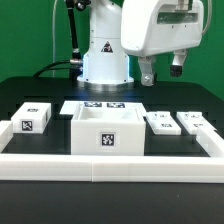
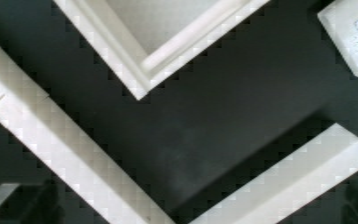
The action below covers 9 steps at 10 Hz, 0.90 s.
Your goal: Assemble cabinet
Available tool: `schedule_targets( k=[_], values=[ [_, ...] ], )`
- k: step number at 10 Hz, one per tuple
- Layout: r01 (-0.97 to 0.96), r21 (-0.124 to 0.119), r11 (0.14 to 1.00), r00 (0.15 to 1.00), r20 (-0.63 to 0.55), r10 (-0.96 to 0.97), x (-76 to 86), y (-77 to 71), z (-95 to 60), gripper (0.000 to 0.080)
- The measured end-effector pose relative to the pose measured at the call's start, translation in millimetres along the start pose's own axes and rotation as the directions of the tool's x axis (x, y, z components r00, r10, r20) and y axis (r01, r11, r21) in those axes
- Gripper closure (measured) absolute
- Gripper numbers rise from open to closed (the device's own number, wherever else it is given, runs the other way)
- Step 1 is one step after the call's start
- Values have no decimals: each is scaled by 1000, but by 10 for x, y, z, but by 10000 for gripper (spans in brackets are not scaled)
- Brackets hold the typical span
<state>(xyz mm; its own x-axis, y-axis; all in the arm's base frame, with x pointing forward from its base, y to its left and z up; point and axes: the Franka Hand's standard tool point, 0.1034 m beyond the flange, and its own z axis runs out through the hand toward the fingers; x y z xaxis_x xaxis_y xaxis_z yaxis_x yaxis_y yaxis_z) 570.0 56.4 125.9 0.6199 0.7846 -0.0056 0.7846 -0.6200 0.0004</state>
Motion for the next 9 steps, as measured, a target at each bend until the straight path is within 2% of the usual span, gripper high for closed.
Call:
schedule_targets(
  k=[7,8,9],
  values=[
    [0,0,1000,1000,0,0,0,0,0,1],
    [32,-10,999,999,-10,-33,-1,5,9,1],
    [125,-39,991,992,-28,-126,-51,-27,59,1]
  ],
)
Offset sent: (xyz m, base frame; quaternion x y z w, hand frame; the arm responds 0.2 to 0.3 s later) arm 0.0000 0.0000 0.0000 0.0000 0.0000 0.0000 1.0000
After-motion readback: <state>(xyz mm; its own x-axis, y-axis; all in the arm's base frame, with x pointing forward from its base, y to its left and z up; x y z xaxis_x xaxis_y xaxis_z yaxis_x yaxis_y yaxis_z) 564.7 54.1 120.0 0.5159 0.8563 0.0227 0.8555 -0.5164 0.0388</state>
